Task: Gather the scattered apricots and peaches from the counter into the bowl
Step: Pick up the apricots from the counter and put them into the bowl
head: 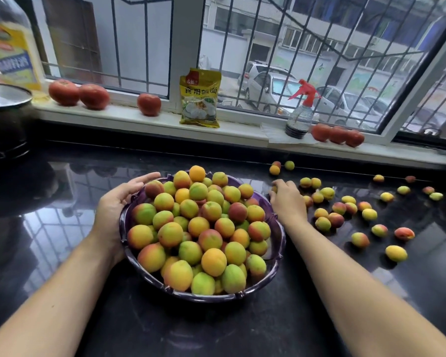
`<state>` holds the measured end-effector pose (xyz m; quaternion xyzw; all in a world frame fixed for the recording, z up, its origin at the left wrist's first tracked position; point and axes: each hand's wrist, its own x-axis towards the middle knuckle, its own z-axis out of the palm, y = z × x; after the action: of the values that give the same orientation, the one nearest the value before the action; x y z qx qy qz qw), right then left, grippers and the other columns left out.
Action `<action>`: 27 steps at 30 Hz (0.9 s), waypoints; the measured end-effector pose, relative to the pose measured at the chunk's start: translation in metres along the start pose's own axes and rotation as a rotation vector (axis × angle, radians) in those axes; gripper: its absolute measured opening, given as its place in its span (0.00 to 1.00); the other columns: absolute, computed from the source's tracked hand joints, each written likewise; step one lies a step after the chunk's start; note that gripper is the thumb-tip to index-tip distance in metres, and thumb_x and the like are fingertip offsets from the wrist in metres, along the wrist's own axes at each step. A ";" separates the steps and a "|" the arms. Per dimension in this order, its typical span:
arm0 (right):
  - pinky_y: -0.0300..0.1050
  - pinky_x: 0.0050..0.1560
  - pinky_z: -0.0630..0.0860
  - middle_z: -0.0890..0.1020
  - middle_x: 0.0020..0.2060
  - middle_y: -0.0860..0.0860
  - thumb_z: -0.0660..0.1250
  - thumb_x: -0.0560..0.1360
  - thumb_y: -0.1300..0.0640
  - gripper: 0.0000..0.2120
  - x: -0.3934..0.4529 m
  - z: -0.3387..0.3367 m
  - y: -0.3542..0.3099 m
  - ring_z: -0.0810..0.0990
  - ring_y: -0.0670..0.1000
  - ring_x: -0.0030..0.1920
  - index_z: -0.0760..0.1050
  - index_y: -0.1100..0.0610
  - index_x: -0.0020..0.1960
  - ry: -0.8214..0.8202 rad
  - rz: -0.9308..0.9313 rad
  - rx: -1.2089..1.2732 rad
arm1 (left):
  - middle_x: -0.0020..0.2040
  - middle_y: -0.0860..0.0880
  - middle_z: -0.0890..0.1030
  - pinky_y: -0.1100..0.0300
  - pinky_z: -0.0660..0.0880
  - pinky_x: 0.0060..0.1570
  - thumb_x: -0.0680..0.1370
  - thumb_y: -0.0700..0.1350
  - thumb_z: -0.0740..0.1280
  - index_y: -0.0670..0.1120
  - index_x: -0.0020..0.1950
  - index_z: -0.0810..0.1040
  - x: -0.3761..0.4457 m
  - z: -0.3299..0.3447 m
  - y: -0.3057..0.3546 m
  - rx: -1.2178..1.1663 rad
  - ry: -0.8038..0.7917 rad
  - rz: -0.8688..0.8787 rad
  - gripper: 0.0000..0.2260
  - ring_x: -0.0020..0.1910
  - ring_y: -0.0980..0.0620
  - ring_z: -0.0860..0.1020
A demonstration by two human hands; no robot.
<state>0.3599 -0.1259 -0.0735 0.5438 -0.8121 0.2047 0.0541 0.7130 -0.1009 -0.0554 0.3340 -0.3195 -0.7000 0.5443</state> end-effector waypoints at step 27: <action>0.42 0.50 0.74 0.76 0.41 0.38 0.73 0.75 0.46 0.10 -0.163 -0.154 -0.052 0.75 0.41 0.49 0.77 0.42 0.55 -0.284 -0.327 0.070 | 0.69 0.35 0.79 0.41 0.76 0.67 0.84 0.46 0.57 0.40 0.74 0.76 -0.009 0.005 0.002 0.024 0.007 0.020 0.21 0.62 0.38 0.82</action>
<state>0.4516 0.0578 0.0306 0.6933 -0.7048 0.1427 -0.0473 0.7116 -0.0920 -0.0503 0.3397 -0.3294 -0.6895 0.5482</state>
